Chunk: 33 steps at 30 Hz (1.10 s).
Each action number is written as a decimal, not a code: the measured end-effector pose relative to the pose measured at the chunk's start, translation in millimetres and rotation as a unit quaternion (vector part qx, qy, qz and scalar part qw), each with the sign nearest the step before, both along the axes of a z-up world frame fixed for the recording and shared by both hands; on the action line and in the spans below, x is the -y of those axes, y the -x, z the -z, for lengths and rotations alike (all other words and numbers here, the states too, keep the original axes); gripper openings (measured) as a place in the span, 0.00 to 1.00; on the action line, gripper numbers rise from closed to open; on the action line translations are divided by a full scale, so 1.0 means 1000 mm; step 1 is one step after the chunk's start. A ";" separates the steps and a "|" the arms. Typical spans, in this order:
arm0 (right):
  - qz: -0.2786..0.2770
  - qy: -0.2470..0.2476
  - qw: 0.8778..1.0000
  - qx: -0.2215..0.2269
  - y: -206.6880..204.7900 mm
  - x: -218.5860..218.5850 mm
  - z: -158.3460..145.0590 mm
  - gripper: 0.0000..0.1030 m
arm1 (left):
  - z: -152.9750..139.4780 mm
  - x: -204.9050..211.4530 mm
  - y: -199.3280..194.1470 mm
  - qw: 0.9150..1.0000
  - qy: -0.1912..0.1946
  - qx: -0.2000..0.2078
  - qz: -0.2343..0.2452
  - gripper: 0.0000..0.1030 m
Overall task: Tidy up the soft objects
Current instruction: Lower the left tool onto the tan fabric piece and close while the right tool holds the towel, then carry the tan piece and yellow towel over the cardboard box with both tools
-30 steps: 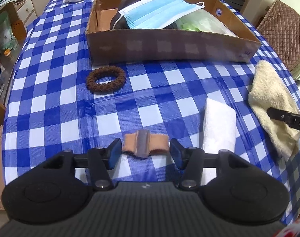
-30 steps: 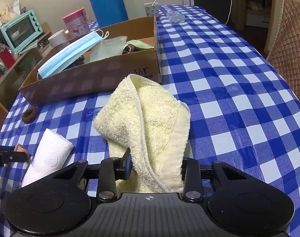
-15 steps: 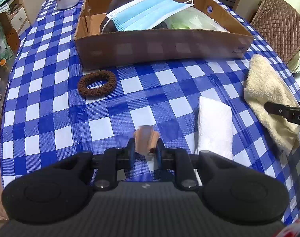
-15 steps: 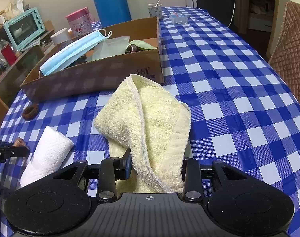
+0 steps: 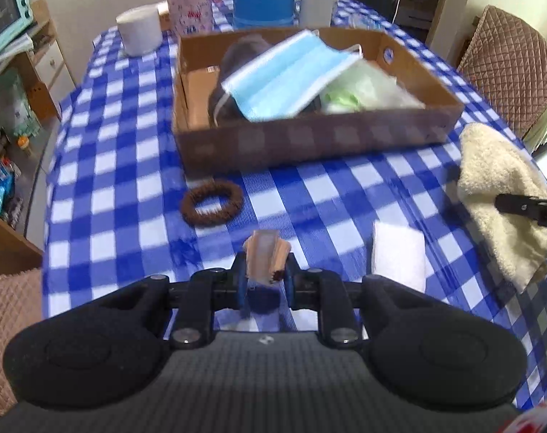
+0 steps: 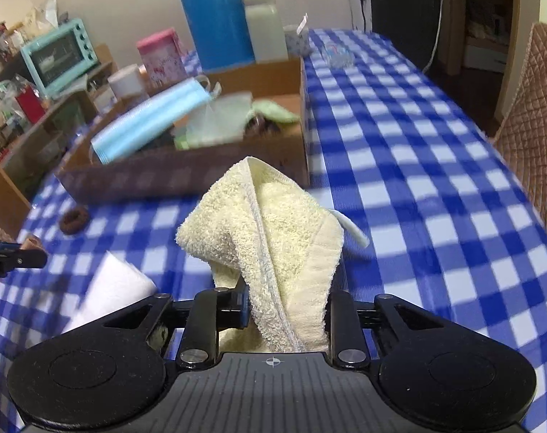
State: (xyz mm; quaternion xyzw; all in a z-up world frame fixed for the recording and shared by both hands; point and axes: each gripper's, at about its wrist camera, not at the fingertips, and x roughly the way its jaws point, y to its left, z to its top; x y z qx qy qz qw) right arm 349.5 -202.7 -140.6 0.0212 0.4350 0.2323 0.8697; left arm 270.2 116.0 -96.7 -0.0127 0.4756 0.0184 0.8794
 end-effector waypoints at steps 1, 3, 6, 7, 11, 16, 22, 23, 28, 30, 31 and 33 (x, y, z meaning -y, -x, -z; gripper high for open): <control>-0.001 -0.006 1.000 0.008 -0.001 0.001 -0.007 0.23 | -0.005 -0.002 -0.001 1.000 -0.001 0.007 0.001 0.18; -0.004 -0.014 1.000 0.021 -0.002 0.001 -0.021 0.23 | -0.014 -0.004 -0.004 1.000 -0.005 0.018 0.003 0.18; -0.006 -0.025 0.999 0.045 -0.007 0.001 -0.043 0.23 | -0.029 -0.008 -0.013 0.999 -0.015 0.037 0.008 0.18; -0.007 -0.029 0.998 0.052 -0.010 0.000 -0.049 0.23 | -0.034 -0.009 -0.017 0.999 -0.018 0.043 0.009 0.18; -0.010 -0.045 0.997 0.069 -0.026 -0.006 -0.069 0.23 | -0.047 -0.013 -0.037 0.997 -0.027 0.065 0.014 0.18; -0.017 -0.054 0.994 0.090 -0.055 -0.021 -0.082 0.23 | -0.059 -0.016 -0.068 0.995 -0.033 0.087 0.019 0.19; -0.029 -0.057 0.993 0.098 -0.097 -0.049 -0.085 0.23 | -0.063 -0.016 -0.113 0.994 -0.040 0.099 0.026 0.19; -0.030 -0.055 0.993 0.096 -0.104 -0.054 -0.084 0.23 | -0.063 -0.017 -0.119 0.994 -0.040 0.099 0.028 0.19; -0.025 -0.050 0.995 0.084 -0.134 -0.072 -0.068 0.23 | -0.049 -0.019 -0.148 0.994 -0.047 0.088 0.035 0.19; -0.022 -0.046 0.995 0.081 -0.145 -0.078 -0.062 0.23 | -0.043 -0.023 -0.158 0.995 -0.046 0.084 0.034 0.19; -0.021 -0.044 0.996 0.079 -0.150 -0.081 -0.059 0.23 | -0.040 -0.025 -0.163 0.995 -0.044 0.081 0.033 0.19; -0.020 -0.042 0.996 0.076 -0.159 -0.086 -0.053 0.23 | -0.035 -0.031 -0.171 0.996 -0.042 0.077 0.031 0.19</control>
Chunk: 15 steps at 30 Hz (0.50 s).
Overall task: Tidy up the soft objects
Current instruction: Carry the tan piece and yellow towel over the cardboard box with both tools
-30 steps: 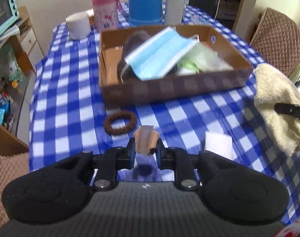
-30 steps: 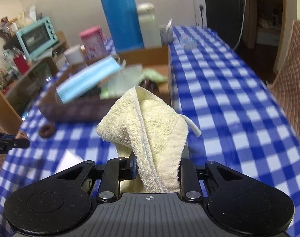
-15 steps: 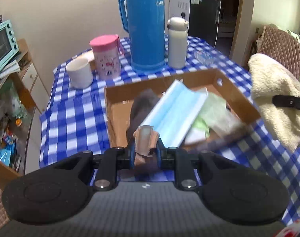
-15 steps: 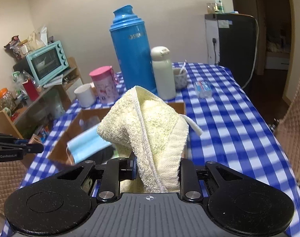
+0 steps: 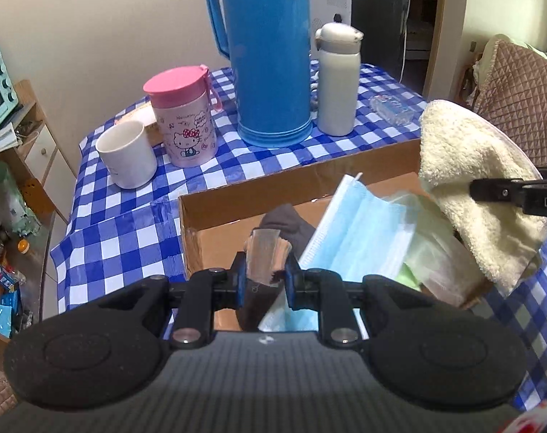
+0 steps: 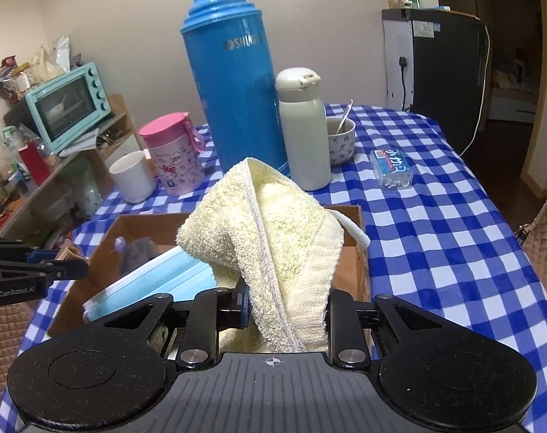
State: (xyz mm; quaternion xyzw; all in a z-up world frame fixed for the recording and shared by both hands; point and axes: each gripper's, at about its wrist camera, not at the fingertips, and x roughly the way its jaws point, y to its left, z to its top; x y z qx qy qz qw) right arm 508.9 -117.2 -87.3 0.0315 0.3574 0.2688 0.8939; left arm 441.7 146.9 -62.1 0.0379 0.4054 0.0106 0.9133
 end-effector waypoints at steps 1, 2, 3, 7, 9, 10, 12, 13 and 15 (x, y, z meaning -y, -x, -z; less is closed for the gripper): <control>0.001 0.000 1.000 -0.002 -0.003 -0.001 0.002 0.23 | 0.002 -0.003 -0.004 1.000 0.000 -0.002 -0.001 0.19; 0.003 0.002 1.000 -0.004 -0.007 -0.003 0.005 0.23 | 0.004 -0.004 -0.007 1.000 -0.001 -0.003 -0.001 0.19; 0.004 0.003 1.000 -0.006 -0.011 -0.005 0.008 0.23 | 0.006 -0.006 -0.012 1.000 -0.004 -0.004 -0.001 0.19; 0.008 0.007 1.000 -0.014 -0.026 -0.013 0.018 0.23 | 0.015 -0.012 -0.029 1.000 -0.008 -0.009 -0.003 0.19; 0.010 0.011 1.000 -0.018 -0.031 -0.017 0.023 0.24 | 0.019 -0.015 -0.036 1.000 -0.008 -0.013 -0.006 0.20; 0.010 0.014 1.000 -0.019 -0.034 -0.018 0.026 0.25 | 0.022 -0.016 -0.039 1.000 -0.008 -0.016 -0.009 0.22; 0.011 0.020 0.999 -0.025 -0.038 -0.021 0.031 0.33 | 0.027 -0.019 -0.045 1.000 -0.005 -0.020 -0.016 0.33; 0.011 0.022 0.999 -0.028 -0.039 -0.021 0.032 0.37 | 0.028 -0.020 -0.046 1.000 -0.003 -0.020 -0.018 0.36; 0.014 0.029 0.999 -0.031 -0.039 -0.022 0.033 0.48 | 0.030 -0.022 -0.047 1.000 0.006 -0.021 -0.017 0.38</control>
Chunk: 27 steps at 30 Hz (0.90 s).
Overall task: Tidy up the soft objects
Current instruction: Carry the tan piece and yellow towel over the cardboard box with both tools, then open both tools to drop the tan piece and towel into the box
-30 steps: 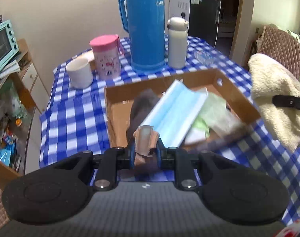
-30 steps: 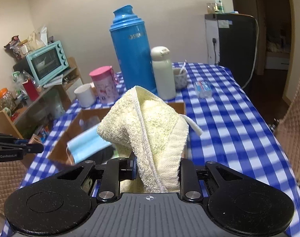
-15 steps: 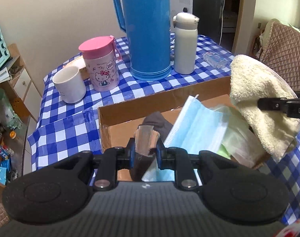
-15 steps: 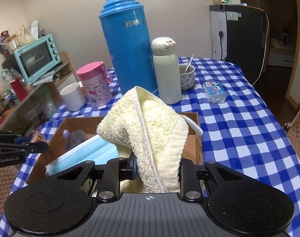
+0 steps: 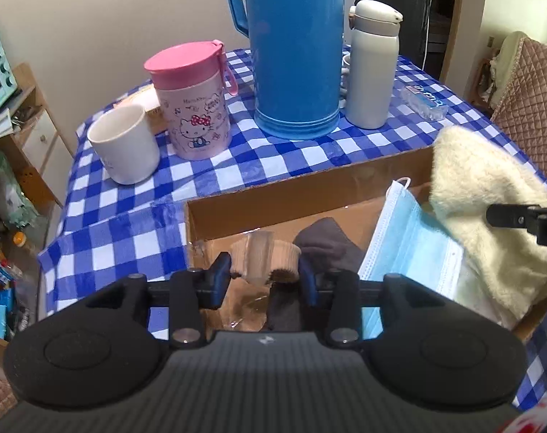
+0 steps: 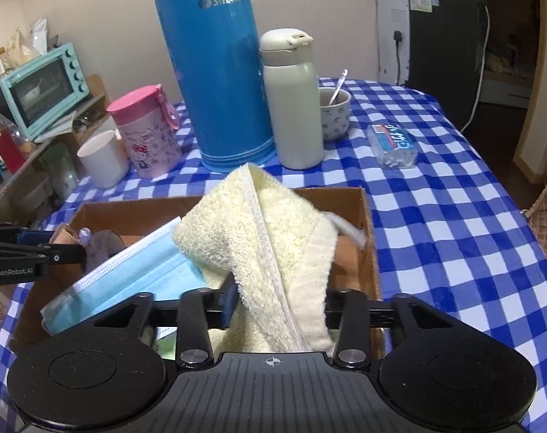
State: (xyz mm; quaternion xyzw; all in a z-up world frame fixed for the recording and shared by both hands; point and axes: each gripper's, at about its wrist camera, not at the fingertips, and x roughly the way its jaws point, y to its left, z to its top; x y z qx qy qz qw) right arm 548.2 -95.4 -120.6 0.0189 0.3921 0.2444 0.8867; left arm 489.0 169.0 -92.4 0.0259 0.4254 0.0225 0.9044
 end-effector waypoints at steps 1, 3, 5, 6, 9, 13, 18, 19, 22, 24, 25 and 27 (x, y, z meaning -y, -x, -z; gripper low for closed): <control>0.001 0.002 1.000 0.002 0.002 0.001 0.000 0.49 | 0.000 -0.001 0.000 1.000 0.006 -0.001 0.000 0.40; 0.000 -0.002 1.000 0.006 0.004 0.004 -0.002 0.56 | 0.000 -0.002 0.002 1.000 0.009 0.001 0.002 0.42; -0.001 -0.005 1.000 0.011 0.007 0.007 -0.006 0.58 | -0.001 -0.002 0.004 1.000 0.006 0.004 0.005 0.43; -0.001 -0.006 1.000 0.016 0.009 0.009 -0.009 0.59 | -0.002 -0.002 0.006 1.000 0.006 0.006 0.006 0.43; 0.000 -0.012 1.000 0.021 0.013 0.014 -0.015 0.59 | -0.007 -0.001 0.010 1.000 0.009 0.009 0.011 0.44; -0.003 -0.017 1.000 0.023 0.021 0.019 -0.020 0.59 | -0.012 0.001 0.017 1.000 0.012 0.014 0.018 0.44; -0.006 -0.027 0.999 0.020 0.031 0.023 -0.022 0.59 | -0.016 0.003 0.028 1.000 0.014 0.014 0.020 0.44; -0.007 -0.028 0.999 0.019 0.034 0.023 -0.023 0.59 | -0.017 0.003 0.031 1.000 0.016 0.013 0.020 0.44; -0.010 -0.030 0.999 0.020 0.040 0.024 -0.025 0.59 | -0.020 0.003 0.039 1.000 0.016 0.011 0.016 0.44; -0.010 -0.029 0.999 0.021 0.043 0.025 -0.027 0.59 | -0.024 0.003 0.044 1.000 0.019 0.010 0.010 0.44; -0.010 -0.028 0.999 0.021 0.044 0.025 -0.027 0.59 | -0.026 0.002 0.046 1.000 0.022 0.009 0.007 0.44; -0.010 -0.028 0.999 0.020 0.047 0.027 -0.029 0.59 | -0.029 0.002 0.050 1.000 0.026 0.009 0.002 0.44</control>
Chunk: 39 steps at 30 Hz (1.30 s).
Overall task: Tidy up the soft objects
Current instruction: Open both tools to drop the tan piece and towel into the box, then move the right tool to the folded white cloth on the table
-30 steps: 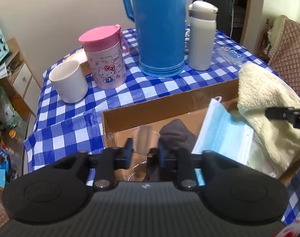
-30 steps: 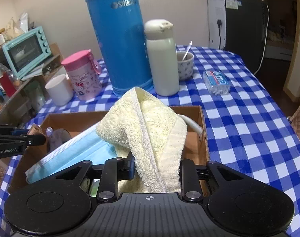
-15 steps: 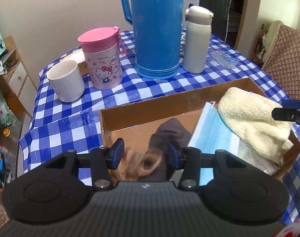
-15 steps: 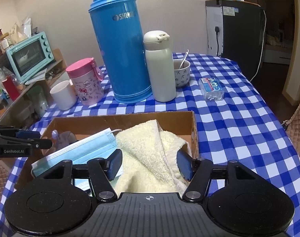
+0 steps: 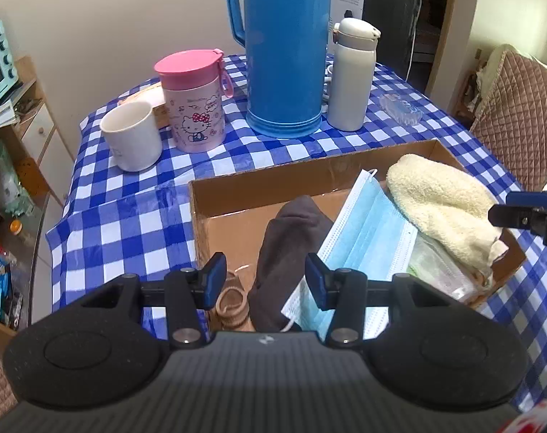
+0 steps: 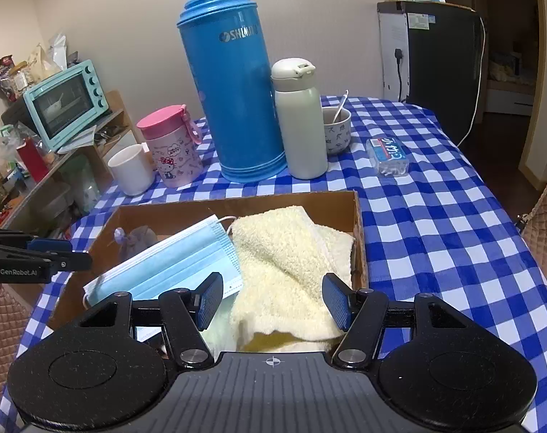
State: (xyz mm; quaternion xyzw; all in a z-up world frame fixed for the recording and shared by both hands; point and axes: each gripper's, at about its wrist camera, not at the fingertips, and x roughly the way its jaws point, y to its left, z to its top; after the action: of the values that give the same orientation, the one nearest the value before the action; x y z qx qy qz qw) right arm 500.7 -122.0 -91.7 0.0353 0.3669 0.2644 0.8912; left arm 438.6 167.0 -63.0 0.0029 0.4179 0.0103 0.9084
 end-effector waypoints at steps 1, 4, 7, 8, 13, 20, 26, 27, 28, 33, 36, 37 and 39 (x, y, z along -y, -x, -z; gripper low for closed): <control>0.000 0.000 1.000 0.000 0.002 0.001 -0.001 0.59 | -0.002 0.000 0.003 1.000 0.002 0.000 -0.002 0.44; 0.000 -0.003 1.000 -0.001 0.007 0.004 -0.004 0.59 | -0.008 0.002 0.011 1.000 0.004 -0.001 -0.007 0.44; 0.000 -0.004 1.000 -0.001 0.015 0.007 -0.007 0.59 | -0.015 0.006 0.021 1.000 0.005 -0.003 -0.009 0.44; 0.000 -0.005 1.000 -0.002 0.018 0.008 -0.008 0.59 | -0.017 0.008 0.024 1.000 0.006 -0.003 -0.009 0.44; 0.001 -0.010 1.000 -0.004 0.035 0.015 -0.014 0.59 | -0.027 0.017 0.042 1.000 0.014 -0.002 -0.009 0.44; 0.002 -0.015 1.000 -0.009 0.059 0.025 -0.024 0.59 | -0.040 0.030 0.070 1.000 0.018 -0.002 -0.008 0.44; 0.001 -0.018 1.000 -0.016 0.083 0.033 -0.031 0.59 | -0.045 0.037 0.095 0.999 0.029 -0.005 -0.014 0.44; 0.000 -0.019 1.000 -0.017 0.086 0.034 -0.032 0.59 | -0.045 0.038 0.100 0.999 0.031 -0.006 -0.015 0.44; -0.001 -0.019 1.000 -0.017 0.090 0.035 -0.033 0.59 | -0.046 0.038 0.104 0.999 0.032 -0.007 -0.016 0.44; -0.002 -0.021 1.000 -0.021 0.111 0.039 -0.037 0.59 | -0.044 0.043 0.128 0.999 0.042 -0.014 -0.019 0.44; -0.003 -0.023 0.999 -0.028 0.123 0.040 -0.037 0.59 | -0.040 0.044 0.143 0.998 0.049 -0.021 -0.024 0.44; -0.004 -0.023 0.999 -0.030 0.128 0.040 -0.037 0.59 | -0.038 0.045 0.148 0.998 0.051 -0.024 -0.026 0.44; -0.005 -0.022 0.999 -0.034 0.136 0.039 -0.036 0.59 | -0.037 0.046 0.157 0.998 0.053 -0.028 -0.028 0.44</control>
State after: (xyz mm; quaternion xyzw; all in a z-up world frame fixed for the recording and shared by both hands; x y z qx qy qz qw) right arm 365.2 -160.6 -55.6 0.0624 0.3916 0.2760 0.8755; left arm 282.0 120.9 -26.0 -0.0565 0.4428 0.0130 0.8947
